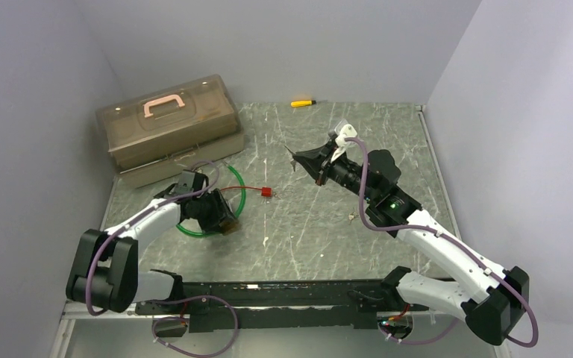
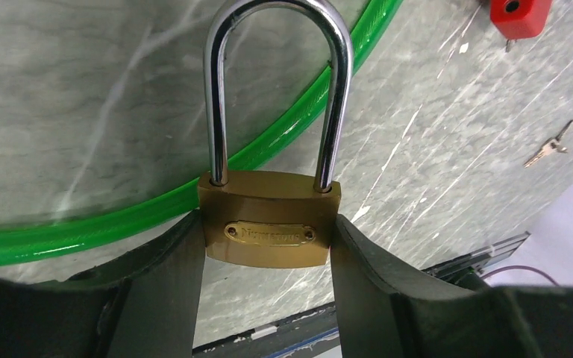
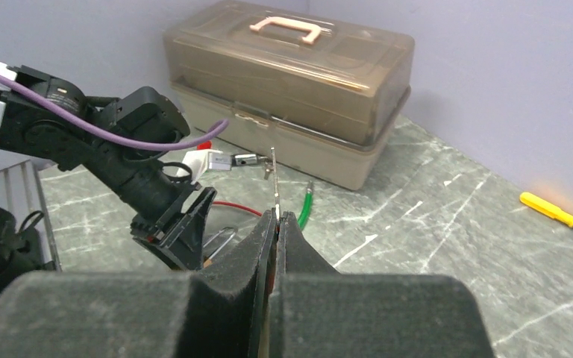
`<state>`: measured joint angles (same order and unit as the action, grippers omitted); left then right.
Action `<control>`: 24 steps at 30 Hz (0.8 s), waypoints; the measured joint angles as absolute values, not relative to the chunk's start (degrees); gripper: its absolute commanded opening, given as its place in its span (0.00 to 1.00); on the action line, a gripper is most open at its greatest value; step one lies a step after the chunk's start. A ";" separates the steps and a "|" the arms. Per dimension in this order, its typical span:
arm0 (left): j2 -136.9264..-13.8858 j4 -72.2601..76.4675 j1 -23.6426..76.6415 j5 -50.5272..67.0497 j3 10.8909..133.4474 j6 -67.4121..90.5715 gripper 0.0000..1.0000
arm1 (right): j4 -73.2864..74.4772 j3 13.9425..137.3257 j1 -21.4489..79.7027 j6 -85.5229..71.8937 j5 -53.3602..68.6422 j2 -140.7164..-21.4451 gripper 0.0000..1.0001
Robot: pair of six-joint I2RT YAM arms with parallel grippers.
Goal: Unlock with the key
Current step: Place the lock at the center of the board.
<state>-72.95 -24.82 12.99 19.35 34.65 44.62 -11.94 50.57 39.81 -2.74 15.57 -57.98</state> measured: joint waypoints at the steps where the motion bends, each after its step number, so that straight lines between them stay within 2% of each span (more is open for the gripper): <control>1: -73.91 -24.67 13.82 19.16 35.07 44.64 0.00 | -11.94 50.30 39.29 -2.76 15.70 -57.98 0.00; 5: -78.41 -24.14 17.61 18.52 38.70 44.58 0.02 | -11.94 49.21 37.15 -2.81 16.40 -57.98 0.00; 7: -80.60 -23.53 18.96 18.57 40.34 44.53 0.22 | -11.88 48.75 36.12 -2.85 16.97 -57.95 0.00; 10: -82.78 -22.48 20.21 18.65 42.06 44.40 0.34 | -11.86 48.34 34.98 -3.01 17.43 -57.89 0.00; 11: -83.18 -22.13 20.43 18.76 42.28 44.38 0.45 | -11.84 48.16 34.70 -3.01 17.58 -57.78 0.00; 14: -83.33 -22.09 20.51 18.94 42.39 44.38 0.91 | -11.86 47.40 34.11 -3.03 18.00 -57.08 0.00; 15: -83.37 -22.11 20.51 18.83 42.39 44.01 0.98 | -11.86 47.16 34.02 -3.01 18.09 -56.86 0.00; 24: -84.16 -21.61 22.11 20.97 44.21 40.86 0.99 | -11.84 47.05 33.65 -3.01 18.22 -56.49 0.00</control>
<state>-84.16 -21.61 22.11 20.97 44.21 40.86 -11.84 47.05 33.65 -3.01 18.22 -56.49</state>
